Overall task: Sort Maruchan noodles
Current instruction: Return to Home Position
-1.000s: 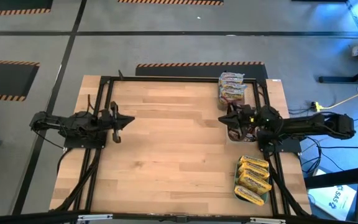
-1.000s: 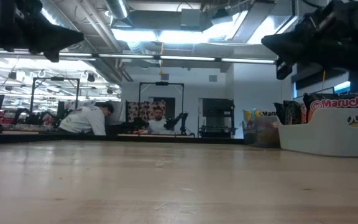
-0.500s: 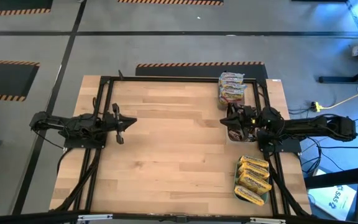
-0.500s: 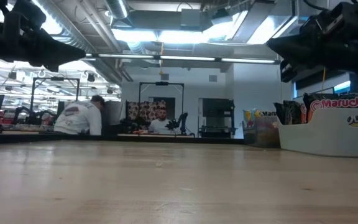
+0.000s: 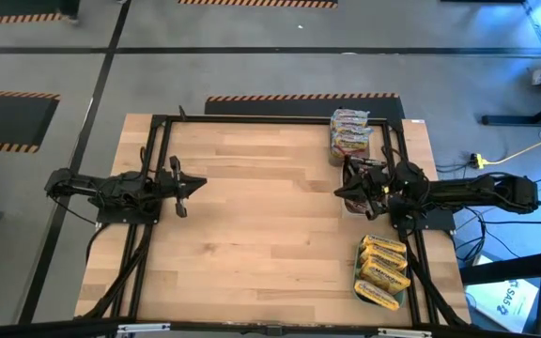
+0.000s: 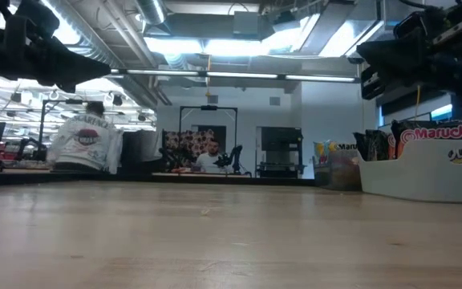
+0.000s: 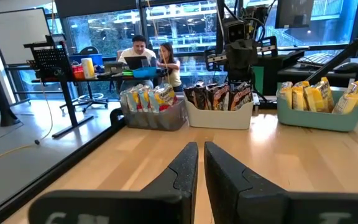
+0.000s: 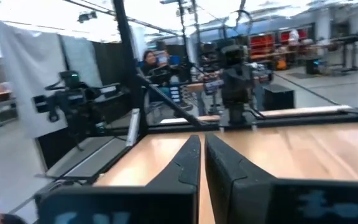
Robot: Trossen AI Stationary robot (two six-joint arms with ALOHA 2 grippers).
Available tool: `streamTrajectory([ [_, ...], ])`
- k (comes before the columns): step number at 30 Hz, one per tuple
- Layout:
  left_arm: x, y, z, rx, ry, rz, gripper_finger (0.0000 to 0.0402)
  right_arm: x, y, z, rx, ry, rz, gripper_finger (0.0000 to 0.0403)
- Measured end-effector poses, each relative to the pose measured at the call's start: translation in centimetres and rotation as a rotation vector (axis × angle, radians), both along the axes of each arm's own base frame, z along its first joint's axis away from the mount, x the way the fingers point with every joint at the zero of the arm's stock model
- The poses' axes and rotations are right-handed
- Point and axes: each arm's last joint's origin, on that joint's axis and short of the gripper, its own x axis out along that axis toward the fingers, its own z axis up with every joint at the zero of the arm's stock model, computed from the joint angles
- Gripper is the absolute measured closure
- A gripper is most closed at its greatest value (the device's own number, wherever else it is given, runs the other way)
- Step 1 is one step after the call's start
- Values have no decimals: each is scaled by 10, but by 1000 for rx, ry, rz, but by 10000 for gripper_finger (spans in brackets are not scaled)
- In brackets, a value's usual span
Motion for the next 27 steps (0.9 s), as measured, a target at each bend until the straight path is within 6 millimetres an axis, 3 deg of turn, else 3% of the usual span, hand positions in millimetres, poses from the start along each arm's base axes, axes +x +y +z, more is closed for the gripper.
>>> streamTrajectory([
  [13, 0, 0, 0, 0, 0, 0, 378, -2, -8, -12, 126, 148, -319, 393],
  [21, 0, 0, 0, -1, 0, 0, 378, -22, -4, -10, 99, 180, -387, 393],
  [27, 0, 0, 0, -1, 0, 0, 378, -40, 2, -3, 65, 105, -386, 393],
])
